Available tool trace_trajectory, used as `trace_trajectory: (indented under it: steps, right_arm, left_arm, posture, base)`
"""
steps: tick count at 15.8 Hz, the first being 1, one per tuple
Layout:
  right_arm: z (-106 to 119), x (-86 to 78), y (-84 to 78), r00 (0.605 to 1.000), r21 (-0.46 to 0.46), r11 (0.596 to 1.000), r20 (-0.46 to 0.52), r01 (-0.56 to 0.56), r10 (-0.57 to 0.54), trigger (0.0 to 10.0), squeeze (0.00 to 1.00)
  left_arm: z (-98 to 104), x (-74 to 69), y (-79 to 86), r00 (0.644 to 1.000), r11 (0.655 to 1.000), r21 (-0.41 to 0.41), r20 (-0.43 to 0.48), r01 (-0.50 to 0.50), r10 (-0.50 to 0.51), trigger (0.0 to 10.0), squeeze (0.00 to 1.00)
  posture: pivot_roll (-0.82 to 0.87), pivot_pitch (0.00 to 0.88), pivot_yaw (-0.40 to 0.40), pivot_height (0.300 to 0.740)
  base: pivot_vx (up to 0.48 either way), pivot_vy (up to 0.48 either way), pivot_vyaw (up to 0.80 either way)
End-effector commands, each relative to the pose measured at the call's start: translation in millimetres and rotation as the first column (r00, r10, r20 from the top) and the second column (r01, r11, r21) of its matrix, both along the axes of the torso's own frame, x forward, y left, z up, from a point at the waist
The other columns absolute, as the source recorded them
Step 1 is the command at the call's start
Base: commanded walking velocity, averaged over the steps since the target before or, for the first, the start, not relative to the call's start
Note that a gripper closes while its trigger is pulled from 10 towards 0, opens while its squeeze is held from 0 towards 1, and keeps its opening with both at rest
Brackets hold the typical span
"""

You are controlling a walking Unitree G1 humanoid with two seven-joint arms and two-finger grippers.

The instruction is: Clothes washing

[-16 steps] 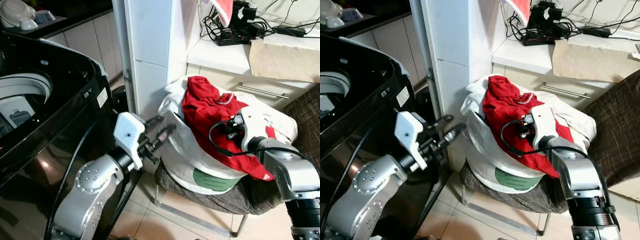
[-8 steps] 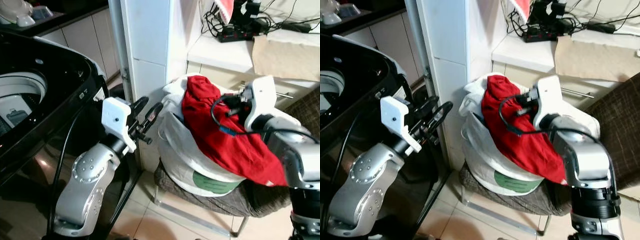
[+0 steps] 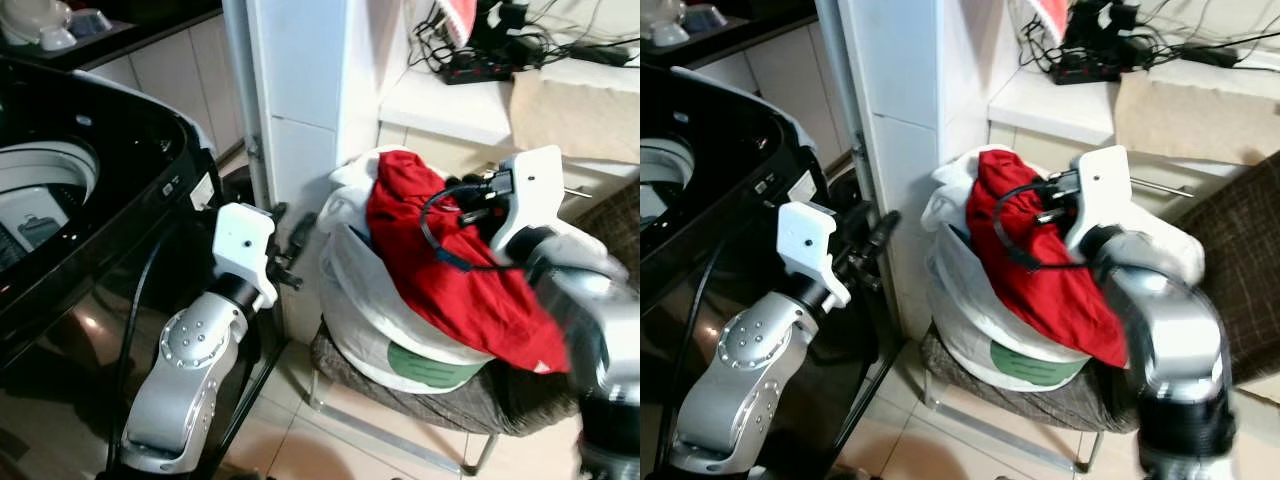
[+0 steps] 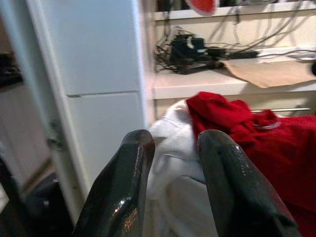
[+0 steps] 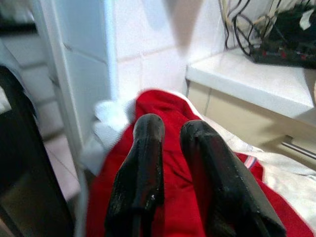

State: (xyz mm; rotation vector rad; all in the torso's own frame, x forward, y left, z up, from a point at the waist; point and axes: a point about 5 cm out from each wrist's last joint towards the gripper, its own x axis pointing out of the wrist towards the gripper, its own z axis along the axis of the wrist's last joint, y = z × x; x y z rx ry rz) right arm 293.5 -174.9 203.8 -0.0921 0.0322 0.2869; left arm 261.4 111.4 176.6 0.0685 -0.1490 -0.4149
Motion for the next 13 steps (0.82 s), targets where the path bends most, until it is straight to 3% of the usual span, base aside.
trace_trajectory:
  steps: [1, 3, 5, 6, 13]
  right_arm:
    - [-7, -6.8, 8.2, 1.0, -0.016, 1.0, 0.002, -0.018, 0.018, 10.0, 0.0]
    - [-16, -11.6, 14.7, 0.999, -0.04, 0.999, -0.015, -0.033, 0.032, 10.0, 0.0]
    - [-17, -13.3, 13.6, 1.0, 0.005, 1.0, -0.014, 0.0, 0.0, 10.0, 0.0]
    - [-16, -13.8, 11.8, 1.0, 0.038, 0.999, -0.01, 0.021, -0.021, 10.0, 0.0]
    - [-16, -14.5, 7.8, 0.999, 0.013, 0.999, -0.006, 0.053, -0.053, 10.0, 0.0]
  left_arm:
    - [0, 2.6, 4.8, 1.0, 1.0, 0.001, 0.005, -0.031, 0.031, 10.0, 0.0]
    - [2, 2.7, 6.7, 0.999, 0.999, -0.018, 0.008, -0.032, 0.032, 10.0, 0.0]
    - [3, 2.6, 6.1, 0.999, 0.999, -0.022, 0.008, -0.04, 0.04, 10.0, 0.0]
    - [3, 2.3, 5.6, 0.999, 0.999, -0.022, 0.007, -0.04, 0.04, 10.0, 0.0]
    - [1, 0.8, 4.6, 1.0, 0.999, -0.028, -0.005, -0.027, 0.027, 10.0, 0.0]
  posture:
    - [-0.03, 0.0, 0.005, 0.74]
    - [-0.03, 0.0, 0.007, 0.74]
    - [-0.03, 0.002, 0.01, 0.74]
    - [-0.04, 0.005, 0.012, 0.74]
    - [-0.04, 0.014, 0.012, 0.74]
  base:
    - [0.0, 0.0, 0.0]
    - [0.148, 0.0, 0.34]
    - [0.369, 0.0, 0.68]
    - [0.371, 0.0, 0.0]
    - [0.371, 0.0, 0.0]
